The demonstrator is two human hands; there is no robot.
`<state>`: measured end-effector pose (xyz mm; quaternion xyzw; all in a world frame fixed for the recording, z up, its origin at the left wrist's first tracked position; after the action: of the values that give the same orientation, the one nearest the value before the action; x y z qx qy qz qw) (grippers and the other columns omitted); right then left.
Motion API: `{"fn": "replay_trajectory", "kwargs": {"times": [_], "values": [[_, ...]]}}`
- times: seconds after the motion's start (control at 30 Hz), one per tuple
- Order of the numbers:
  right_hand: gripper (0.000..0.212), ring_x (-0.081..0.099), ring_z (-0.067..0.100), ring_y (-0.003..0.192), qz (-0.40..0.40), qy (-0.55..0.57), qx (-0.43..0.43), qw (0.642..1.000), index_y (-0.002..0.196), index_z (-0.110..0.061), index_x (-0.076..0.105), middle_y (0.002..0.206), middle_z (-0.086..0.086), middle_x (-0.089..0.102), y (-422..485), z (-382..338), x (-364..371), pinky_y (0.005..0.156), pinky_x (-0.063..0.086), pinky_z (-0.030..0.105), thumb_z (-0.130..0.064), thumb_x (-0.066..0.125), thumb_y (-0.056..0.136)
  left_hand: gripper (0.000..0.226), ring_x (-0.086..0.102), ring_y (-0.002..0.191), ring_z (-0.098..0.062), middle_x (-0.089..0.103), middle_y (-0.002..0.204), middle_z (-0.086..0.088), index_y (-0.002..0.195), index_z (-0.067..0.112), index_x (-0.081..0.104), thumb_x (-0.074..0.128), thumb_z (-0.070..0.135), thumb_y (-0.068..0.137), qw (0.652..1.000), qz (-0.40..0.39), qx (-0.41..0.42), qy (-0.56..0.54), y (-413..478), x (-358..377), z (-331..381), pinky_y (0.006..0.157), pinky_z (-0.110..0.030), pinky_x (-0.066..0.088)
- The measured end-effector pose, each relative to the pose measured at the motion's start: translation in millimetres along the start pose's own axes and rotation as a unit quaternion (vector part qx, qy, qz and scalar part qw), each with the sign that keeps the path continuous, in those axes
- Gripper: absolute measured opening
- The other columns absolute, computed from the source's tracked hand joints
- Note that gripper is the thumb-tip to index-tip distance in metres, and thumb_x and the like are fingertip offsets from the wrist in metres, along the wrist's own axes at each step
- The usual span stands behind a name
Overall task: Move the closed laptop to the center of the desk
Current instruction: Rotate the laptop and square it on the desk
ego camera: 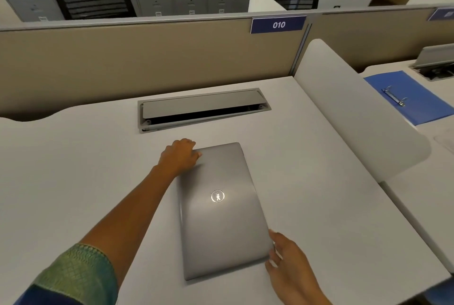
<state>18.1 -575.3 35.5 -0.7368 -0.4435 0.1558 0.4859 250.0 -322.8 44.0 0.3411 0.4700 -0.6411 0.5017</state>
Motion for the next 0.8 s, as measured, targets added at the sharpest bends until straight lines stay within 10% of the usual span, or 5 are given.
{"fn": "replay_trajectory", "kwargs": {"times": [0.1,0.3,0.47,0.63,0.8], "values": [[0.044,0.043,0.028,0.131,0.072,0.028,0.040,0.996,0.128,-0.003,0.050,0.125,0.013,0.047,0.4,18.2,-8.8,0.113,0.029,0.039,-0.012,0.066,0.088,0.051,0.041,0.133,-0.034,0.042,0.148,-0.012,0.138,0.010,0.044,0.041,0.040,0.097,0.998,-0.029,0.036,0.043,14.2,9.9,12.6,0.107,-0.048,0.035],[0.037,0.025,0.017,0.051,0.069,0.063,0.099,0.991,0.061,-0.011,0.038,0.052,0.003,0.028,5.1,52.3,1.6,0.052,0.019,0.029,-0.007,0.056,0.093,0.048,0.053,0.114,-0.036,0.055,0.127,-0.019,0.120,0.007,0.054,0.042,0.046,0.094,0.996,-0.065,0.029,0.049,30.3,28.6,17.4,0.095,-0.049,0.047],[0.028,0.052,0.024,0.097,0.078,0.080,0.079,0.991,0.113,0.006,0.055,0.110,0.015,0.055,10.5,61.3,13.3,0.091,0.037,0.036,-0.010,0.060,0.091,0.055,0.051,0.114,-0.037,0.053,0.124,-0.018,0.116,0.011,0.057,0.043,0.057,0.089,0.998,-0.060,0.019,0.032,38.3,31.9,15.3,0.094,-0.050,0.047],[0.018,0.057,0.027,0.085,0.078,0.074,0.066,0.992,0.088,0.010,0.057,0.089,0.016,0.060,18.5,59.8,7.3,0.076,0.044,0.035,-0.007,0.059,0.093,0.054,0.052,0.112,-0.033,0.061,0.121,-0.014,0.119,0.013,0.059,0.056,0.054,0.084,0.998,-0.053,-0.019,-0.028,42.4,31.9,2.5,0.091,-0.043,0.046],[0.022,0.051,0.040,0.125,0.071,0.009,0.015,0.997,0.104,0.017,0.058,0.116,0.031,0.062,31.5,51.4,-9.9,0.111,0.034,0.046,-0.003,0.054,0.094,0.050,0.059,0.104,-0.032,0.065,0.117,-0.013,0.115,0.013,0.061,0.064,0.049,0.081,0.993,-0.030,-0.078,-0.078,28.3,29.2,-28.7,0.081,-0.035,0.043]]}}
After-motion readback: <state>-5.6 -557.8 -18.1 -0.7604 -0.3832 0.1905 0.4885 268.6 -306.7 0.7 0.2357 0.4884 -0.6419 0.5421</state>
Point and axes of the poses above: each hand's wrist, its own y-axis towards the middle knuckle, its own x-axis out of the palm, z = x × y, the point moved 5 cm from there along y, towards the middle knuckle
